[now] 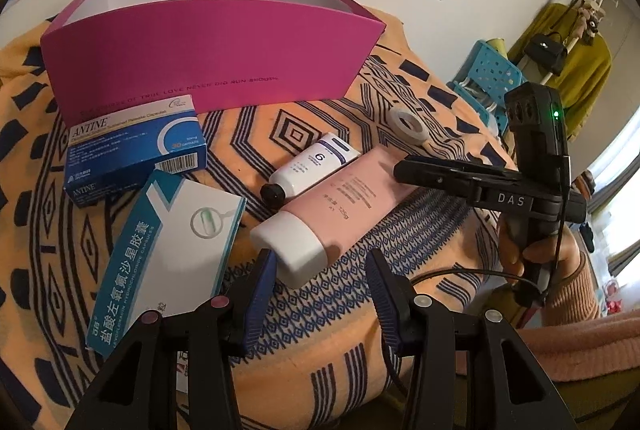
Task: Organize rigid objects
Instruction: 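Move the right gripper to the large pink tube and grasp it, then lift the pink tube with the right gripper and carry it over the box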
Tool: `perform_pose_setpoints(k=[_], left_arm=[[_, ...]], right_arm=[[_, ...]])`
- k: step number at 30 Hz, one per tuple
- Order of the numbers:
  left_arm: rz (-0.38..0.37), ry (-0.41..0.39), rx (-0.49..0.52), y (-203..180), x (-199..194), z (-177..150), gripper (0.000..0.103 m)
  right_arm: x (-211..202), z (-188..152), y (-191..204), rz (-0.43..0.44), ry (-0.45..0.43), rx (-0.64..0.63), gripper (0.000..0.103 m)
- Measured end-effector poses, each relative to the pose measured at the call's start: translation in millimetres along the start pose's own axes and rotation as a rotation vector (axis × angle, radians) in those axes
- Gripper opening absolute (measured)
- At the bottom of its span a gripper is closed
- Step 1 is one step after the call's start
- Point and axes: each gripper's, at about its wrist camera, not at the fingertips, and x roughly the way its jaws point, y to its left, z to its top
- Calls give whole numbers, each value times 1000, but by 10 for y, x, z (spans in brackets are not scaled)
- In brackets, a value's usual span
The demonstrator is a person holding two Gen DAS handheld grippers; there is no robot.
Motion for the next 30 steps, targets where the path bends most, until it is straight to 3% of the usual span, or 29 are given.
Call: perform_pose_setpoints(k=[18, 30], left_arm=[[18, -31, -14, 15, -95, 20, 46], [25, -111, -10, 16, -337, 87, 46]], right_arm=[[-143, 21, 75, 34, -44, 37, 52], [-300, 114, 232, 41, -97, -2, 52]])
